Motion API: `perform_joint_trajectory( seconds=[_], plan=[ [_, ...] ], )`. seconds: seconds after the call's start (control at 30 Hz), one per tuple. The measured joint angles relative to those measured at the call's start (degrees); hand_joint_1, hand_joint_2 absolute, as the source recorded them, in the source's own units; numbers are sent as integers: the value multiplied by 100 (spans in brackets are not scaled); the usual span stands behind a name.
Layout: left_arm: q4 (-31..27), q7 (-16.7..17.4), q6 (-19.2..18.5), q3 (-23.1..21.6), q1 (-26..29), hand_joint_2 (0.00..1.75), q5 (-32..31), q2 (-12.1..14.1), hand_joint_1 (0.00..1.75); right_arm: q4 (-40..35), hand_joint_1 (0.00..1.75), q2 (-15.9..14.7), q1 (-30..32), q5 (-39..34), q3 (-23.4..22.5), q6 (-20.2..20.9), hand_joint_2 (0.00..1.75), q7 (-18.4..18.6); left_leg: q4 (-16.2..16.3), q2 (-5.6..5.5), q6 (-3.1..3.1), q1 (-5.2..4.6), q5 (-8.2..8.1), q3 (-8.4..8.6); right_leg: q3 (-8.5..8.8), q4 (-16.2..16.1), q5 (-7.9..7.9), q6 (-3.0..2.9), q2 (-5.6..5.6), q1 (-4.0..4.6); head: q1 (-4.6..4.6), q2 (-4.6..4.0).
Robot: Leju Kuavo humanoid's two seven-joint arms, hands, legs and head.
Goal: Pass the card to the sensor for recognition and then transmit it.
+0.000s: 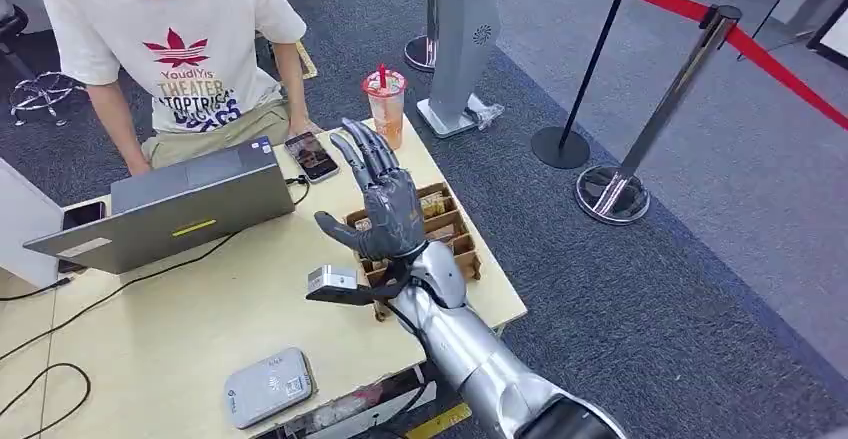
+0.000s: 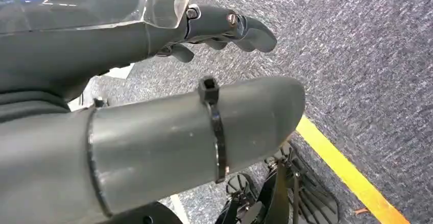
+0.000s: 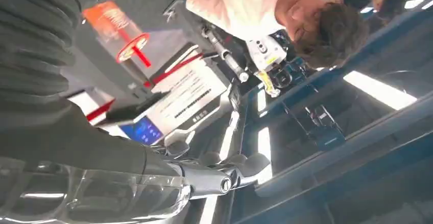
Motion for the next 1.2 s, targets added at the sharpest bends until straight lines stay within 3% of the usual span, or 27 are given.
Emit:
perform_joint_trajectory(
  seconds=[0.07,0.1,0.13,0.23,0.37,0.5,0.53,0.7,0.73,0.9,1.2],
  plan=[
    [0,-4,9,15,14,0,20,-13,0,-189,89,-122,160,179,0,0,175,102,0,0,0,0,-1,-1,0,0,0,0,0,0,2,0],
    [0,-11,17,24,20,0,32,-24,0,-261,119,-181,229,231,0,-2,175,142,0,0,0,0,-1,-1,0,0,0,0,1,0,2,0],
    [0,-26,33,33,26,0,42,-33,0,-321,131,-232,297,295,-2,0,175,173,0,0,1,0,-1,-1,0,-1,0,0,1,0,0,0],
    [0,-65,83,77,39,0,52,-61,0,-546,127,-434,486,510,-4,0,175,336,0,0,1,-1,-1,-1,0,-1,0,0,1,0,0,0],
    [0,-98,125,131,53,0,57,-109,0,-767,96,-684,693,706,-4,0,175,549,0,0,1,0,-1,0,1,-1,0,0,1,0,0,0],
    [0,-100,212,140,54,0,70,-160,0,-972,87,-968,890,671,28,-2,175,776,0,-1,1,0,-1,-1,1,-1,0,0,0,0,0,0],
    [0,-100,236,144,54,0,81,-175,0,-1014,77,-1057,927,647,63,0,175,863,0,-1,1,0,-1,-2,1,-1,0,0,0,0,0,0],
    [0,-107,264,162,54,0,113,-216,0,-1151,75,-1333,1069,664,205,-2,175,1097,0,1,3,0,-2,-2,1,-1,0,0,0,0,0,0],
    [0,-109,264,166,54,0,116,-221,0,-1171,65,-1372,1089,664,236,-2,175,1108,0,1,3,0,-2,-2,1,-1,0,0,0,0,0,0],
    [0,-129,256,183,54,0,118,-236,0,-1234,47,-1547,1184,649,306,-2,175,1239,0,1,3,0,-2,-1,1,-1,0,0,0,0,0,0],
    [0,-153,219,256,57,0,118,-238,0,-1202,45,-1917,1333,450,568,0,175,1486,0,1,3,-1,-2,-3,1,-1,0,0,0,0,0,0]
  ],
)
